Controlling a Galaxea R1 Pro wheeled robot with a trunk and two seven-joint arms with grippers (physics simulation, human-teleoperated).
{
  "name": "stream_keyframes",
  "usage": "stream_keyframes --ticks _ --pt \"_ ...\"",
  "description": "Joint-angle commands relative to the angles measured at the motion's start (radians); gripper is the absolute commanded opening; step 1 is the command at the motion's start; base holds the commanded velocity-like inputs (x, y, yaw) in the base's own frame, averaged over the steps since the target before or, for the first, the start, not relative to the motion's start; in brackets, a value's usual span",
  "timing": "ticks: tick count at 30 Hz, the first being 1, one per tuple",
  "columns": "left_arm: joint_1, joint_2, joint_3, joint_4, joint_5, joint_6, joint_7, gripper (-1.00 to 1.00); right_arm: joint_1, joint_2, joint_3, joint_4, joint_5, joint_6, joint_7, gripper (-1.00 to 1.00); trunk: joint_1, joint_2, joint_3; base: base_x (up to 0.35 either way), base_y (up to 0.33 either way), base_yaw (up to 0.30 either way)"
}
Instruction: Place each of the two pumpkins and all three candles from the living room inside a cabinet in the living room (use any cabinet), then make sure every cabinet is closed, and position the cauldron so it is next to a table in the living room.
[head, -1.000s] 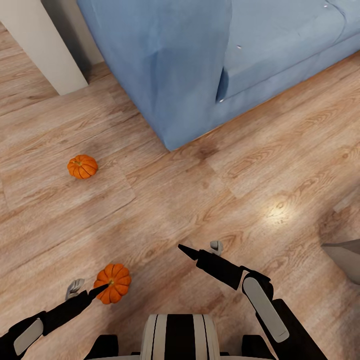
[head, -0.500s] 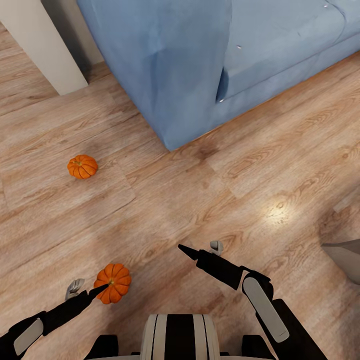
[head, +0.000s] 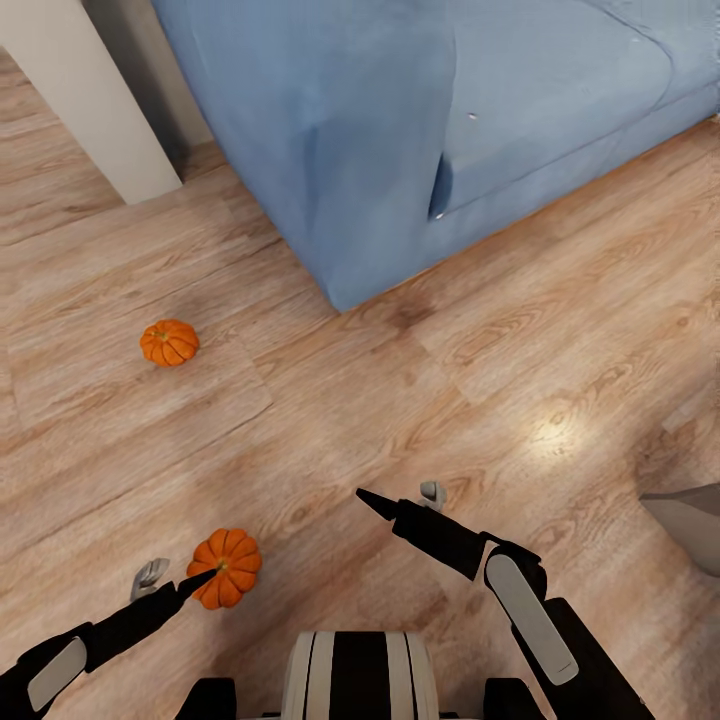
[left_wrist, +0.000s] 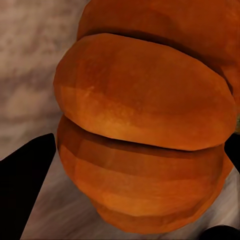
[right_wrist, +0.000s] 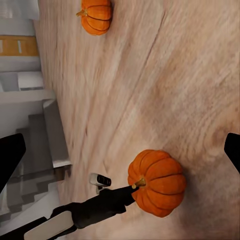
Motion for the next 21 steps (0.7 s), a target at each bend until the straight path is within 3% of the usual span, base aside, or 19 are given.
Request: stream_keyframes --ticks 1,7,12,14,15,18,19,21 --pt "0.000 0.001 -0.005 0.000 0.010 0.010 -0.002 -1.00 -0.001 -0.001 0.000 0.000 -0.004 0.003 0.000 1.00 -0.001 0.000 0.003 0.000 0.000 0.000" --pt "0.000 0.006 -0.005 0.000 0.013 0.012 -0.016 -1.00 0.000 -0.001 0.000 0.001 -0.005 0.003 0.000 1.00 -0.003 0.001 0.027 0.000 0.000 0.000" --pt "0.000 0.031 0.003 -0.020 0.022 0.022 -0.057 -1.00 0.000 -0.001 0.000 0.001 -0.006 0.002 0.000 1.00 -0.005 0.003 0.046 0.000 0.000 0.000" --pt "0.000 0.056 0.009 -0.037 0.024 0.043 -0.104 -1.00 0.000 -0.001 0.000 0.002 -0.005 0.002 0.000 1.00 -0.006 0.003 0.054 0.000 0.000 0.000" --pt "0.000 0.072 0.013 -0.043 0.023 0.086 -0.127 -1.00 0.000 -0.001 0.000 0.003 -0.005 0.002 0.000 1.00 -0.007 0.003 0.058 0.000 0.000 0.000" --pt "0.000 0.106 0.018 -0.053 0.022 0.200 -0.147 -1.00 0.000 -0.001 0.000 0.004 -0.005 0.003 0.000 1.00 -0.008 0.004 0.069 0.000 0.000 0.000" --pt "0.000 0.138 0.029 -0.068 0.023 0.247 -0.152 -1.00 0.000 -0.001 0.000 0.004 -0.006 0.003 0.000 1.00 -0.009 0.004 0.073 0.000 0.000 0.000" --pt "0.000 0.167 0.037 -0.090 0.024 0.290 -0.155 -1.00 -0.001 -0.001 0.000 0.004 -0.006 0.003 0.000 1.00 -0.010 0.005 0.081 0.000 0.000 0.000"
